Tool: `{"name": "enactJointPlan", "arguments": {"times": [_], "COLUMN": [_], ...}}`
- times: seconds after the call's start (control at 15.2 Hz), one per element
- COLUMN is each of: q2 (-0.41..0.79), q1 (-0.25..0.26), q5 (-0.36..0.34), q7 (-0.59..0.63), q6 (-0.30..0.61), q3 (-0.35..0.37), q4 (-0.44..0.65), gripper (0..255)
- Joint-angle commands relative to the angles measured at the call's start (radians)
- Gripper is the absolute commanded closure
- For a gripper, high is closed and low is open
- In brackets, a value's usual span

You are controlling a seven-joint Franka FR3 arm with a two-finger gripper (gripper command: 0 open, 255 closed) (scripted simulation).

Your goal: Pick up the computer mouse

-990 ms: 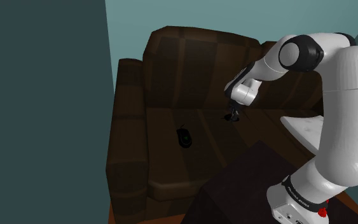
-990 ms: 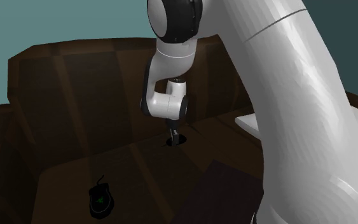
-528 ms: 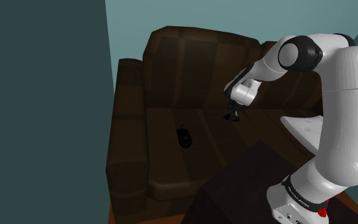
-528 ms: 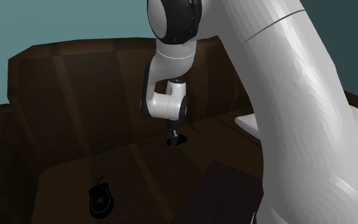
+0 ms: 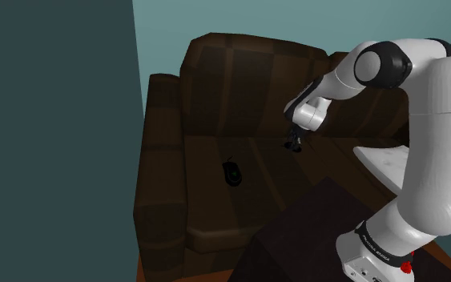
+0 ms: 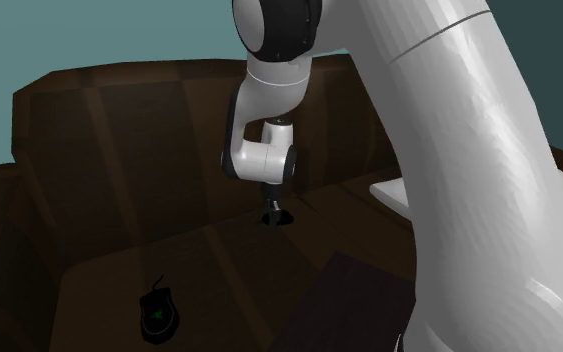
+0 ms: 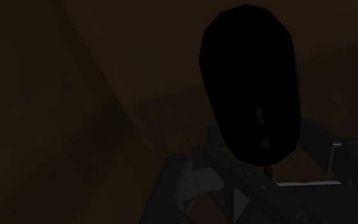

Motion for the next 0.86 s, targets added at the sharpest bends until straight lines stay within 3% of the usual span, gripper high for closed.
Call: {"name": "enactJointPlan", "arguments": {"times": [0.0,0.79], "q2": [-0.022,-0.144], "q1": [0.017,0.099], "q5": [-0.017,-0.114], "q7": [0.016,0.096], "q6": [-0.017,-0.102], "q3": [-0.020,-0.125], "q4": [-0.008,-0.052], "gripper": [255,255]}}
